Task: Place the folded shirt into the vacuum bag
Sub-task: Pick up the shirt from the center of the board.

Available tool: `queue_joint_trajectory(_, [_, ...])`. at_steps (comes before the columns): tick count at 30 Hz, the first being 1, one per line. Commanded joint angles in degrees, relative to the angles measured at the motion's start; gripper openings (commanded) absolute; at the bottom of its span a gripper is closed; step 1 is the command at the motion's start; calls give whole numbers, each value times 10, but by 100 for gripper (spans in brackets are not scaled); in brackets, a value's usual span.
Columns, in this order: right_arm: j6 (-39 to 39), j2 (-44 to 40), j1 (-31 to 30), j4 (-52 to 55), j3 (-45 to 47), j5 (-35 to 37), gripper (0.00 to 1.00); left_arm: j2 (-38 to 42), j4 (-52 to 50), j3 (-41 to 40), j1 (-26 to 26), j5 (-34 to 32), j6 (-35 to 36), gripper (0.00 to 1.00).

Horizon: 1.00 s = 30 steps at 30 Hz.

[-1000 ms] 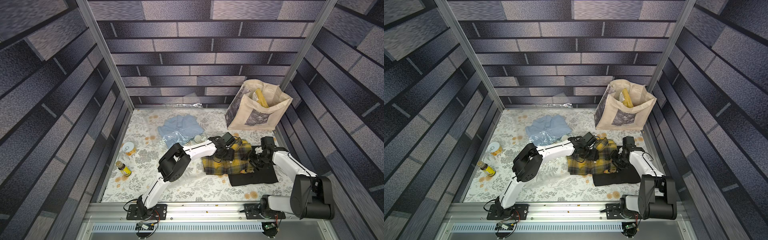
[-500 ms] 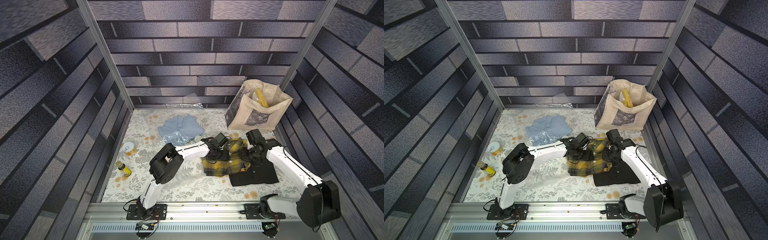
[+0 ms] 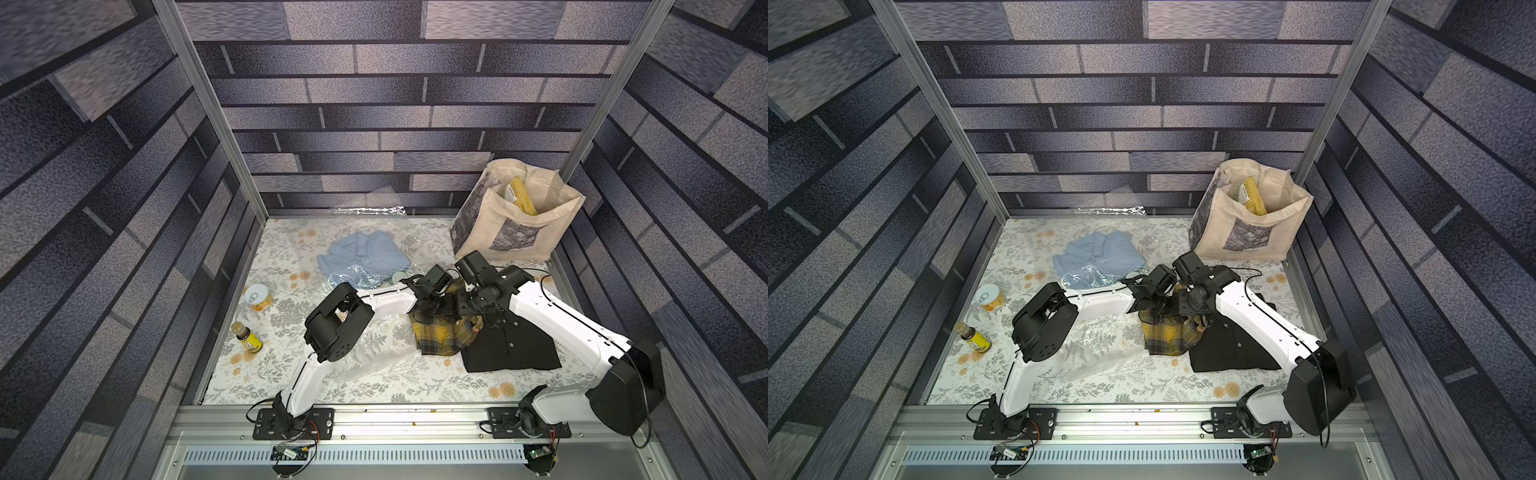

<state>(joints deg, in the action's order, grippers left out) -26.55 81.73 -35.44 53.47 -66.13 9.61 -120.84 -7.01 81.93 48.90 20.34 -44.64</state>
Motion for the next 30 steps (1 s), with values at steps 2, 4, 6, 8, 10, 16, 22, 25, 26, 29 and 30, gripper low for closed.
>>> queue_joint_trajectory(2, [-4, 11, -4, 5, 20, 5, 0, 128, -49, -80, -43, 2, -6, 58])
queue_joint_trajectory(4, [9, 14, -3, 1, 21, -1, 0, 176, -102, -104, -54, -18, 8, 59])
queue_joint_trajectory(6, [18, 17, -5, 3, 18, 1, 0, 199, -134, -131, -62, -31, 10, 58])
queue_joint_trajectory(8, [25, 17, -12, 9, 11, 16, 0, 207, -149, -158, -63, -50, 6, 57])
queue_joint_trajectory(10, [33, 21, -18, 19, 1, 29, 0, 199, -149, -173, -59, -56, -1, 57])
queue_joint_trajectory(16, [44, 39, -55, 28, -22, 44, 0, 133, -105, -160, -35, -46, -12, 52])
queue_joint_trajectory(22, [11, 56, -94, -25, -23, -26, 6, 114, -31, -169, -33, -12, -33, 41])
queue_joint_trajectory(25, [-20, 55, -94, -94, 10, -107, 6, 117, -9, -185, -40, -8, -42, 39])
queue_joint_trajectory(26, [-26, 59, -94, -111, 19, -126, 6, 120, -9, -190, -42, -7, -42, 38])
queue_joint_trajectory(29, [-30, 71, -93, -137, 42, -149, 6, 129, 9, -203, -50, -6, -41, 38])
queue_joint_trajectory(30, [-30, 77, -94, -141, 45, -150, 7, 133, 10, -206, -53, -4, -40, 38])
